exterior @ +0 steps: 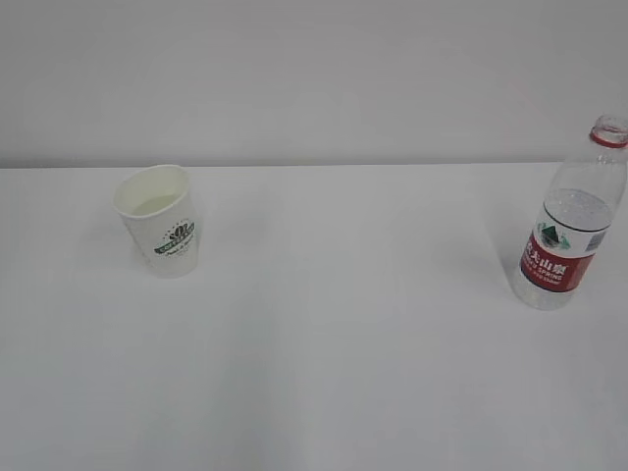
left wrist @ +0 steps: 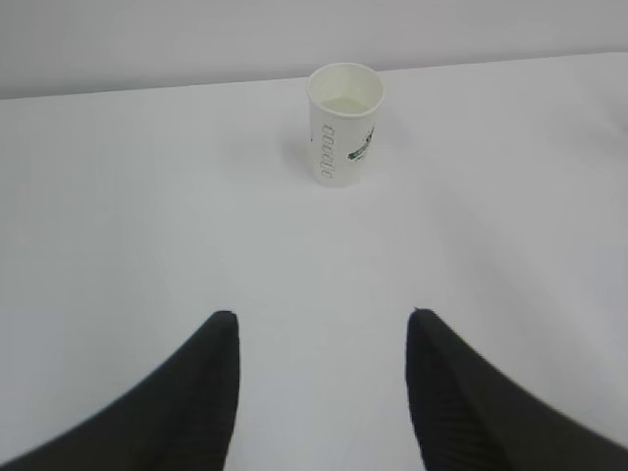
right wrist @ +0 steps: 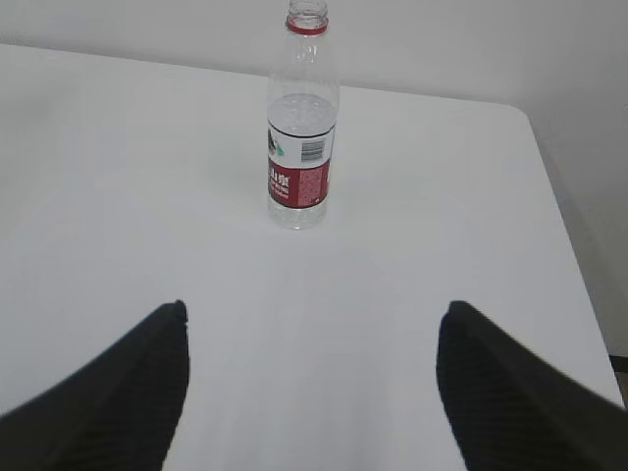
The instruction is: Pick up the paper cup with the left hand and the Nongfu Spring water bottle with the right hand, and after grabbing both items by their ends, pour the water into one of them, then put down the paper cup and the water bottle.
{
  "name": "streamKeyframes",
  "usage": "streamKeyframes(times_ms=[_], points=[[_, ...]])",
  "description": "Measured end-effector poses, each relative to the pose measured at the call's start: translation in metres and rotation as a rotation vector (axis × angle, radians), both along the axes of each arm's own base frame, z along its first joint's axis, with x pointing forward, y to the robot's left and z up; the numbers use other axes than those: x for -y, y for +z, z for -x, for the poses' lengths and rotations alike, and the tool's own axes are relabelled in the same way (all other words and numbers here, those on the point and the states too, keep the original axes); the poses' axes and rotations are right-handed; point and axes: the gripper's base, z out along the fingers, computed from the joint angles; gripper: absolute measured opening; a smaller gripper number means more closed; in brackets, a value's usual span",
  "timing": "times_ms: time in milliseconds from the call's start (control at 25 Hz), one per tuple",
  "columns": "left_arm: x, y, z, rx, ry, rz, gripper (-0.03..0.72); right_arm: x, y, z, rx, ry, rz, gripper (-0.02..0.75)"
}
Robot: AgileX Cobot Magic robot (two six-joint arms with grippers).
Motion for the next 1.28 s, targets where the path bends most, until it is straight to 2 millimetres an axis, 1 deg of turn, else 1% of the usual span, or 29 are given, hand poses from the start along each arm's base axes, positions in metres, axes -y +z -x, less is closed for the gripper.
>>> streamKeyframes(times_ms=[200, 400, 600, 800, 1000, 1280], points=[[0.000, -0.001, 0.000, -0.002, 0.000, -0.001, 0.396, -0.001, -0.006, -0.003, -0.025, 0.000, -0.006, 0.591], [0.002, -0.011, -0.004, -0.043, -0.008, -0.003, 0.396, -0.002, -0.022, -0.012, -0.077, 0.001, -0.009, 0.591], [0.002, -0.011, -0.005, -0.041, -0.002, -0.010, 0.395, -0.005, -0.033, -0.019, -0.109, 0.009, -0.023, 0.590], [0.001, -0.013, -0.006, -0.048, 0.006, -0.021, 0.393, -0.005, -0.036, -0.022, -0.099, 0.011, -0.030, 0.590], [0.003, -0.028, -0.013, -0.099, 0.006, -0.039, 0.393, -0.005, -0.036, -0.023, -0.098, 0.008, -0.034, 0.590], [0.004, -0.030, -0.017, -0.082, 0.004, -0.035, 0.392, -0.005, -0.036, -0.023, -0.096, 0.008, -0.036, 0.590]])
